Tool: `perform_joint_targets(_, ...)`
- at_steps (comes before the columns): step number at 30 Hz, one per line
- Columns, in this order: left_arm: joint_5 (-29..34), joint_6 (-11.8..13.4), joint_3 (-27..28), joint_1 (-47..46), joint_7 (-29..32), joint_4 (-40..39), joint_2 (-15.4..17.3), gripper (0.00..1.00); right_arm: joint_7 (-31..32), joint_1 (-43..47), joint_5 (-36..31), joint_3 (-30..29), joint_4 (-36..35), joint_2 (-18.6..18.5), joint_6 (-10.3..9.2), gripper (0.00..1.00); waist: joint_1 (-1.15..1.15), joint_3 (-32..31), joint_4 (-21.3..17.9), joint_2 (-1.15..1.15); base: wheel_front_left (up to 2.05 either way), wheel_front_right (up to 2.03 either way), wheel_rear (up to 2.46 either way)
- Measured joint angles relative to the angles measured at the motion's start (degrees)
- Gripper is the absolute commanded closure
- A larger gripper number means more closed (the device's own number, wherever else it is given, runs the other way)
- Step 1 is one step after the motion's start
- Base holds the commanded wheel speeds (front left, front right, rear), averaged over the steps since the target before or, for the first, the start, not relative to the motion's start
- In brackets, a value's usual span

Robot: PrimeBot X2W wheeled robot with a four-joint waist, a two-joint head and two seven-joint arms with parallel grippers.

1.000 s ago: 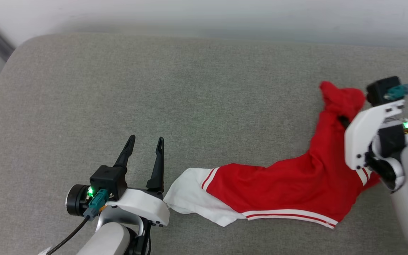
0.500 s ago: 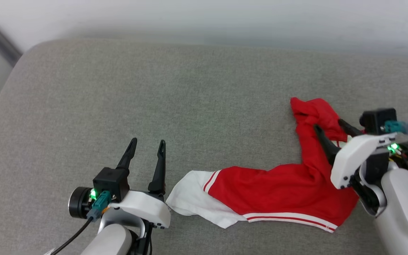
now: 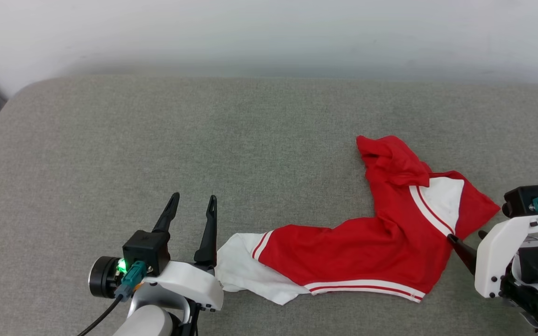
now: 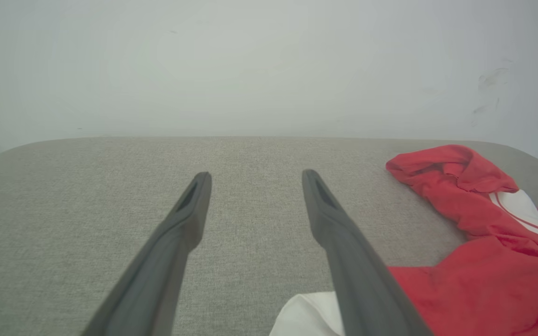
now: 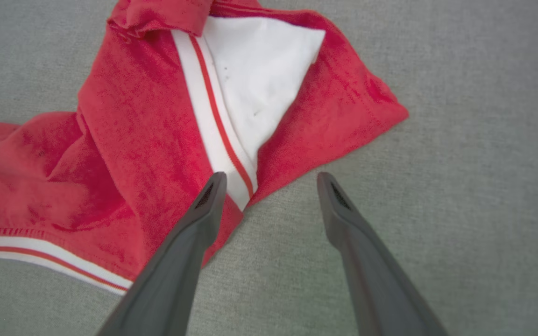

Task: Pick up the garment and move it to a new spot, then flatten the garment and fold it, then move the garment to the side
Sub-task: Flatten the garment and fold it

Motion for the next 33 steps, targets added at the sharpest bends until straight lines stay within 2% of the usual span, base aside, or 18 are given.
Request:
perform_joint_targets(8,0.08,-0.19,-0.18,-1.18,0.04,0.12,-0.02,0.0,3.31,0.58,0.24,0.29,-2.68,1.97,0.02,0.0,0.0,2.59,1.21,0.0,0.0,0.0,0.0)
perform_joint_targets(10,0.08,-0.2,-0.1,-1.25,0.0,0.3,-0.07,0.0,3.48,0.56,0.3,0.41,-2.65,1.86,0.0,0.69,0.0,2.87,1.45,0.0,0.0,0.0,0.0)
perform_joint_targets(11,0.08,-0.2,-0.08,-1.27,-0.02,0.35,-0.08,0.0,3.45,0.47,0.25,0.53,-2.69,1.78,0.0,1.0,0.0,2.91,1.49,0.0,0.0,0.0,0.0)
perform_joint_targets(18,-0.09,0.09,0.52,-0.72,-0.09,0.8,0.27,0.0,3.58,0.57,-1.83,-0.51,-8.5,0.46,0.02,1.0,0.0,1.64,0.7,0.0,0.0,0.0,0.0)
perform_joint_targets(24,-0.44,0.52,0.56,0.42,-0.11,0.62,0.48,0.0,7.15,6.8,-7.01,-7.65,-18.24,0.91,0.01,1.0,0.0,-0.39,-0.51,0.0,0.0,0.0,0.0)
perform_joint_targets(28,-0.54,0.59,0.51,1.08,-0.11,0.37,0.67,0.0,10.22,14.28,-10.59,-13.67,-23.65,4.69,0.01,1.0,0.0,-1.14,-1.1,0.0,0.0,0.0,0.0)
perform_joint_targets(33,-0.68,0.79,0.24,1.21,-0.08,0.14,0.57,0.0,9.73,20.5,-10.99,-15.24,-20.82,10.92,0.0,1.0,0.0,-1.03,-1.24,0.0,0.0,0.0,0.0)
